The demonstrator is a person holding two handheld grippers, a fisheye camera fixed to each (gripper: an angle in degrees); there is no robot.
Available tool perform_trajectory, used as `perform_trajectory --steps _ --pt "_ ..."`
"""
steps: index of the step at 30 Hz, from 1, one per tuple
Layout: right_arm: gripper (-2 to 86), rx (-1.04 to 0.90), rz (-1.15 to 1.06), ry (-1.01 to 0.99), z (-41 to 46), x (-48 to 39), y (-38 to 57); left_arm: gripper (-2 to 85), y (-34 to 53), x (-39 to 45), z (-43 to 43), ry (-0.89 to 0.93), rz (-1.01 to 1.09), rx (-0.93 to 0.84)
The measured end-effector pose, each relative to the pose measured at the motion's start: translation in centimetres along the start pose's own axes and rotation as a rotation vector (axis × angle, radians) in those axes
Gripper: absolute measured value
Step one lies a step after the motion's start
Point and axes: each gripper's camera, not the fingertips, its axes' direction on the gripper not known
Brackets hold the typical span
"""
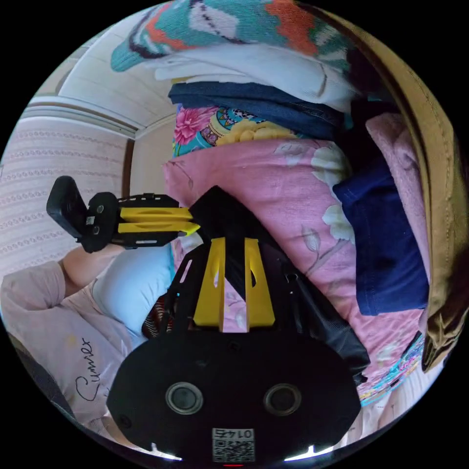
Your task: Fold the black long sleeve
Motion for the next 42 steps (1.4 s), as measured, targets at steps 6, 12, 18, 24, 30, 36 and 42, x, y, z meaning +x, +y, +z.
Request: perform_trajectory --steps 6,12,18,24,30,36,42 --pt "10.1 0.098 -0.041 -0.007 -3.9 -0.2 3.8 -0.5 3.6 0.3 2.8 0.007 0.057 -0.109" --pt "11.0 0.123 -0.056 0.028 -7.4 -0.3 7.4 4.6 6.2 0.1 4.2 0.008 0.035 -0.082" --pt "1.9 0.073 -0.06 -0.009 -9.4 0.9 10.5 4.8 7.3 0.7 8.1 -0.006 0.044 -0.068" --pt "0.5 0.242 -0.028 -0.081 -17.0 2.7 16.8 -0.8 10.7 1.0 11.4 -0.017 0.065 -0.06" --pt "0.1 0.517 0.07 -0.134 -25.9 4.8 29.3 -1.0 13.2 3.5 10.4 0.091 0.139 0.105" --pt "0.1 0.873 0.343 -0.195 -32.3 7.0 52.9 -1.0 15.1 13.5 13.9 0.335 0.396 0.152" --pt "0.2 1.053 0.651 -0.132 -36.5 4.3 77.4 -1.0 19.9 28.5 20.0 0.63 0.644 0.087"
